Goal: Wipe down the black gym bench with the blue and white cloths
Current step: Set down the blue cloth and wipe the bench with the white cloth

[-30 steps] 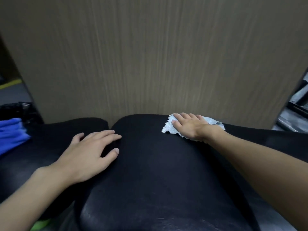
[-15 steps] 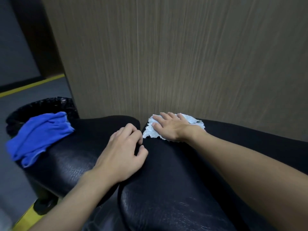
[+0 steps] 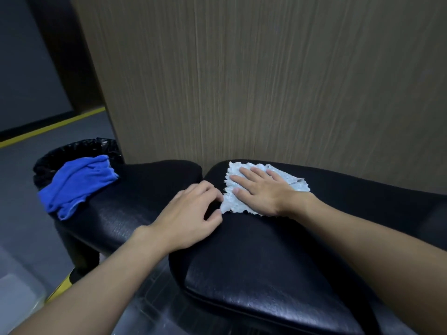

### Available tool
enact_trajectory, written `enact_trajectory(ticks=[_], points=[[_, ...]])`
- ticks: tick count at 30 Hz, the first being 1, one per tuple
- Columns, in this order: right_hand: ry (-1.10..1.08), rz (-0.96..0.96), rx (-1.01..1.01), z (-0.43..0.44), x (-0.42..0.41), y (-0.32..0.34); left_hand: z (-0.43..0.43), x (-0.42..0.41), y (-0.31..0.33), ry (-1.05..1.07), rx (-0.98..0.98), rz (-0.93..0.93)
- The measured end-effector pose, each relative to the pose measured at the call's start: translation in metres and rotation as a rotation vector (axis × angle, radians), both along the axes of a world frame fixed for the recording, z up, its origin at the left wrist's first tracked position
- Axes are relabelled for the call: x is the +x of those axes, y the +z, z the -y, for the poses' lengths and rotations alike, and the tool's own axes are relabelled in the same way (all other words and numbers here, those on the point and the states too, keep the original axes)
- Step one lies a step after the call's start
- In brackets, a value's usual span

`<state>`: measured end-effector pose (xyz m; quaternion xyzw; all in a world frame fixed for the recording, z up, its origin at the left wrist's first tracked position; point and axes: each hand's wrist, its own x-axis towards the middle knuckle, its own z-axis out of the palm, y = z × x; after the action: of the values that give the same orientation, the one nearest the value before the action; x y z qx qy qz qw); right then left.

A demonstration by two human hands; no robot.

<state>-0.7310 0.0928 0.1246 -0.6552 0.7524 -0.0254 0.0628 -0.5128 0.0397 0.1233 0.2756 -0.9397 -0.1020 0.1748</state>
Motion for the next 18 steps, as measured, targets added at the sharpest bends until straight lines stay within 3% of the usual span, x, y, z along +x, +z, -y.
enact_trajectory(ticks=[8,18], points=[[-0.115,-0.001,-0.005,-0.057,-0.045,0.000,-0.038,-0.030,0.014,-0.029,0.032,0.236],[-0.286,0.000,-0.015,-0.144,-0.114,0.000,-0.098,-0.112,0.017,-0.205,0.005,0.244]])
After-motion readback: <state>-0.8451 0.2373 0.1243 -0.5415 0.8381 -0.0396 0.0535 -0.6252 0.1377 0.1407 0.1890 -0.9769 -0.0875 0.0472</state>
